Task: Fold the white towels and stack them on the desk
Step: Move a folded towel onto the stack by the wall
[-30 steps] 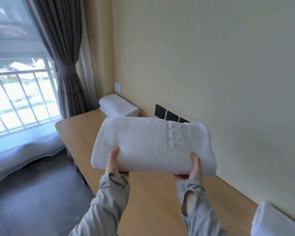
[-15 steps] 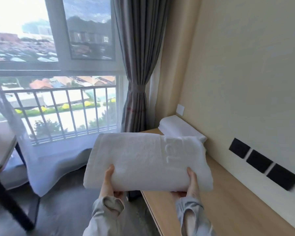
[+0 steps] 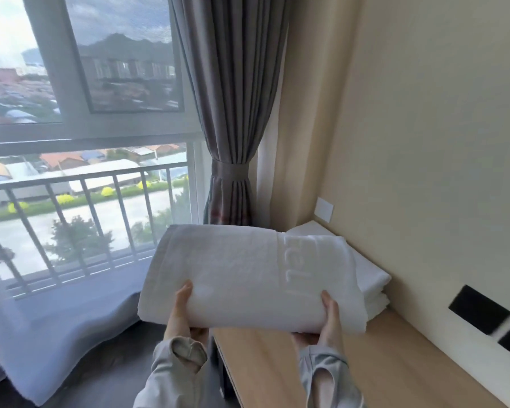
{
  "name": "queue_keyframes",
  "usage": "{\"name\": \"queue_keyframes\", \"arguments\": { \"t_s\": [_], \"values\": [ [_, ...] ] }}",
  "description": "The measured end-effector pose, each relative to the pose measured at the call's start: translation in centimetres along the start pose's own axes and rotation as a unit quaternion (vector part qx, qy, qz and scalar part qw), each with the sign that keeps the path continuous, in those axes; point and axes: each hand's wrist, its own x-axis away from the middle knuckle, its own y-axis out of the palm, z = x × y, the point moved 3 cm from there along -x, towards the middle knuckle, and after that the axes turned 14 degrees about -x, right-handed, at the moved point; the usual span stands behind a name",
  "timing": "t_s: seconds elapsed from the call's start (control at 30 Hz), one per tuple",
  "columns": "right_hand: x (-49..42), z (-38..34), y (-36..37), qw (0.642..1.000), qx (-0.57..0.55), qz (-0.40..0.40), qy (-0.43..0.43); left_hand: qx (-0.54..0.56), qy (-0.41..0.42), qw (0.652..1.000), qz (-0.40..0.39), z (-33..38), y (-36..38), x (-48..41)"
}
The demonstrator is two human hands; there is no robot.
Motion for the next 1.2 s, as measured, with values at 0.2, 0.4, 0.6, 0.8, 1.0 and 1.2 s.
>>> {"name": "queue_keyframes", "arguments": {
  "t_s": [0.2, 0.4, 0.6, 0.8, 1.0, 1.2],
  "values": [
    [-6.3, -3.3, 3.7, 0.996, -0.066, 0.01, -0.061, -0.028, 0.004, 0.999, -0.041, 0.9, 9.9, -6.1],
    [-11.4, -7.2, 4.9, 0.976, -0.125, 0.05, -0.171, -0.082, -0.032, 0.986, -0.139, -0.5, 19.9, -11.4],
    [-16.8, -9.0, 6.7, 0.949, -0.176, 0.051, -0.255, -0.175, -0.102, 0.956, -0.212, -2.2, 29.1, -17.6],
    [-23.1, -9.5, 8.1, 0.91, -0.232, 0.1, -0.328, -0.236, -0.173, 0.909, -0.298, -4.3, 36.9, -24.6],
    [-29.1, -7.9, 5.3, 0.889, -0.251, 0.135, -0.358, -0.268, -0.214, 0.887, -0.309, -9.2, 39.1, -31.4],
    [-31.7, -5.6, 1.1, 0.884, -0.269, 0.219, -0.315, -0.29, -0.23, 0.886, -0.278, -13.6, 36.8, -35.8]
  ]
}}
